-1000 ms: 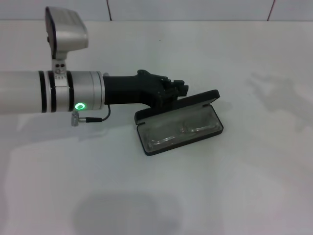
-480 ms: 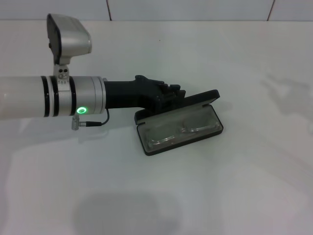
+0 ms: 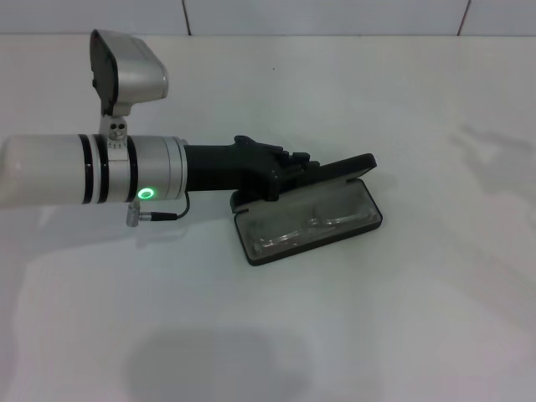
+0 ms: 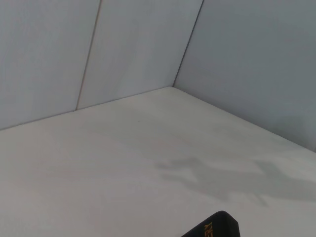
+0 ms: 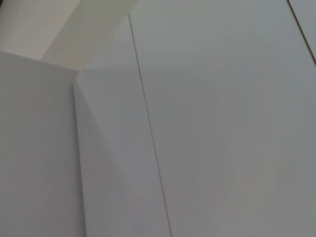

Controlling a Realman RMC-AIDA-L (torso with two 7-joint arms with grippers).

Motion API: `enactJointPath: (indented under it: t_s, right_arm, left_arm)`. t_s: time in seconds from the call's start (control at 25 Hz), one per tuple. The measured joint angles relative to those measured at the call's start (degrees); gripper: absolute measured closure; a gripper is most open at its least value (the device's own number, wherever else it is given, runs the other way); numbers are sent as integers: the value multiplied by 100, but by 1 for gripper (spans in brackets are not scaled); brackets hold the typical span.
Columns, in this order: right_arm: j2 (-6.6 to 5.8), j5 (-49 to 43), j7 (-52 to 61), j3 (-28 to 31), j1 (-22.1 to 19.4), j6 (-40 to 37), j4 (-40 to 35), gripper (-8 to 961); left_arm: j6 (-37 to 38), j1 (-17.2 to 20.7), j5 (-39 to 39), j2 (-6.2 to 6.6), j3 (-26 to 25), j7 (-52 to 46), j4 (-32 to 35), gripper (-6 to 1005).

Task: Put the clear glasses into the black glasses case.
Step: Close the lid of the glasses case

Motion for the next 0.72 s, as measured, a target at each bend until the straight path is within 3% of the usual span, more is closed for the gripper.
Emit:
enactJointPath:
  t_s: [0.72]
  right_arm:
    - [16, 2, -77, 3, 97, -129, 285, 758]
  left_arm:
    - [39, 32, -29, -44, 498, 5, -73, 796]
